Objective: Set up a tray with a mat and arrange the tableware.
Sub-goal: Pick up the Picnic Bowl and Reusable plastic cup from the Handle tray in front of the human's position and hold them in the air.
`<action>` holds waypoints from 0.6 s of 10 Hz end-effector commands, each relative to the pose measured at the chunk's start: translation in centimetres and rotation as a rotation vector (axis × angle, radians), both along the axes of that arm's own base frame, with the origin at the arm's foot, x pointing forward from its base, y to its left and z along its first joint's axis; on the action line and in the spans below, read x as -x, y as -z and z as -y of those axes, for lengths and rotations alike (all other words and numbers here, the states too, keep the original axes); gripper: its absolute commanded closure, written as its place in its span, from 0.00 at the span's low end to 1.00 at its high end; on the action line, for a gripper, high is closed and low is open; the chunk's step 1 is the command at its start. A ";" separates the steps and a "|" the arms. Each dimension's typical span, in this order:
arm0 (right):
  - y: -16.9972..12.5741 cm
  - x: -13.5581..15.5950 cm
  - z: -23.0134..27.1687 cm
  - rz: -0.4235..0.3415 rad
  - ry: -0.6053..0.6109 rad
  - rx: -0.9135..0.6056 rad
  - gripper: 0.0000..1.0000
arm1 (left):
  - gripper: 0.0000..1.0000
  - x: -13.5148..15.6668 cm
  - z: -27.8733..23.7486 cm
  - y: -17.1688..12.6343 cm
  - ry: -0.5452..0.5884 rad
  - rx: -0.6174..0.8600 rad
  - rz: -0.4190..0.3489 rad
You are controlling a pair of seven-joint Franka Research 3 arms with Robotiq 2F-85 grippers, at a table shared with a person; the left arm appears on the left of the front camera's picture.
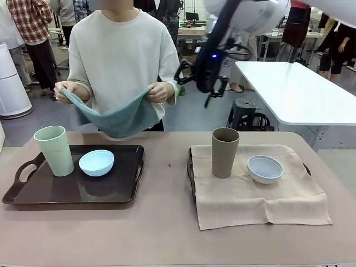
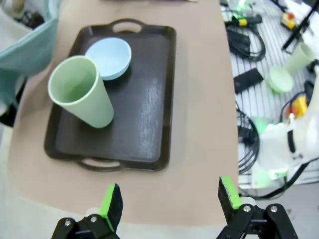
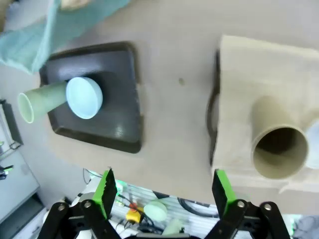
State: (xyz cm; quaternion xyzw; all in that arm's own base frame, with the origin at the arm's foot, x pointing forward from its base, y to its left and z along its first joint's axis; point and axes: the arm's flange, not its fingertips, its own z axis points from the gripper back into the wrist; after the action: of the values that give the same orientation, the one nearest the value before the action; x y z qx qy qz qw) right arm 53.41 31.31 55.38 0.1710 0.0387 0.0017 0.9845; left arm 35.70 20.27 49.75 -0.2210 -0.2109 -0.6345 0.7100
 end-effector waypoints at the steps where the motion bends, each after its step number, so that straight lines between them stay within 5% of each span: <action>1: -1.1 -2.9 -3.9 0.011 -0.037 0.093 0.01 | 0.00 -0.9 -1.0 0.6 0.075 0.058 0.049; 6: 1.9 -5.4 -15.3 0.008 -0.183 0.277 0.01 | 0.00 -3.0 0.2 3.0 0.143 0.182 0.137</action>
State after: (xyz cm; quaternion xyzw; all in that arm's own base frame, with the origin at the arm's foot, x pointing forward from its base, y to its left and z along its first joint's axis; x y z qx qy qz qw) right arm 55.63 44.09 52.18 0.0561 0.0408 0.0834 0.9941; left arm 38.75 20.07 46.87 -0.2531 -0.2767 -0.6633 0.6476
